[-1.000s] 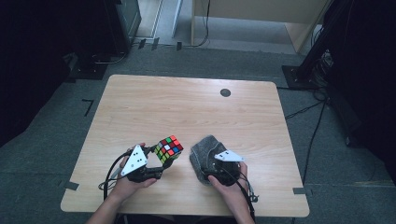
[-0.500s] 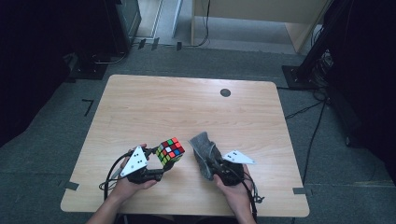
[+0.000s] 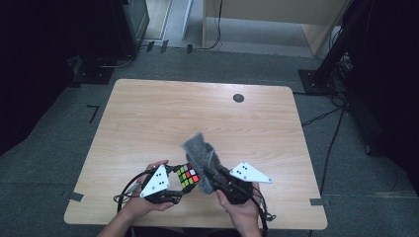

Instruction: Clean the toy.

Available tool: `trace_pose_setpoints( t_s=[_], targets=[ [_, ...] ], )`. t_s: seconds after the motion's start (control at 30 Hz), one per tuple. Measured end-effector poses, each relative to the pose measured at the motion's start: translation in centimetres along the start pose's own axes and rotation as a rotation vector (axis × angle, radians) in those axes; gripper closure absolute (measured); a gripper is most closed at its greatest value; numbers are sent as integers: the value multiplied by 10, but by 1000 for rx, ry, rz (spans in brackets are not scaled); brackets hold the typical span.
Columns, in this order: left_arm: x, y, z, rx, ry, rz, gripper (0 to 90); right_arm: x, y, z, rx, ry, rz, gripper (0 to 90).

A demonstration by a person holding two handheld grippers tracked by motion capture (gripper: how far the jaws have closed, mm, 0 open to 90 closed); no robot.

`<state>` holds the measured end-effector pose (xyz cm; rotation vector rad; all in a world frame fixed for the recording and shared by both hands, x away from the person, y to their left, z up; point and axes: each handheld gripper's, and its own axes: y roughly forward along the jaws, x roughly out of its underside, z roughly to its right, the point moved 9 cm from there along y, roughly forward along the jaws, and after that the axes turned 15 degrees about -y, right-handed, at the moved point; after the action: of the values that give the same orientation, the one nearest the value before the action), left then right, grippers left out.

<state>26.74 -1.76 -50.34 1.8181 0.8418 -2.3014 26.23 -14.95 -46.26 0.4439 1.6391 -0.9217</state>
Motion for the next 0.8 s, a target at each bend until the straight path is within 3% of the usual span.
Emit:
trace_pose_setpoints(
  t_s=[0.07,0.1,0.17,0.23,0.3,0.33,0.37,0.43,0.47,0.57,0.6,0.67,0.73,0.8],
  targets=[
    [-2,0,-1,1,-12,9,341,2,-3,6,-12,57,16,747],
    [-2,0,-2,-5,-13,6,341,-2,-5,3,-28,52,35,746],
    [-2,1,-2,-6,-7,-2,341,-12,-8,-12,-80,8,82,741],
    [-2,0,0,0,-6,-2,341,-18,-6,-27,-107,-47,84,737],
    [-2,0,0,-14,4,-12,341,-15,-2,-28,-94,-65,63,735],
    [-1,0,-1,-15,5,-18,341,-13,-1,-24,-87,-44,56,735],
    [0,1,-1,-16,3,-20,341,-8,0,-17,-57,-33,30,736],
    [0,1,-2,-24,-2,-22,341,-2,0,-5,37,-73,-20,736],
    [0,2,-3,-35,-1,-26,342,-2,-2,-4,55,-90,-19,735],
    [1,4,-3,-50,0,-41,341,-13,-4,-19,1,-142,37,726],
    [1,5,-3,-50,2,-43,341,-13,-2,-23,-9,-158,26,727],
    [3,5,-3,-67,14,-63,341,-7,2,-20,12,-153,-13,730],
    [3,6,-4,-62,2,-71,342,2,4,-5,94,-146,-76,731],
    [4,8,-7,-100,-6,-102,341,-1,-2,-2,109,-134,-47,730]
  ],
)
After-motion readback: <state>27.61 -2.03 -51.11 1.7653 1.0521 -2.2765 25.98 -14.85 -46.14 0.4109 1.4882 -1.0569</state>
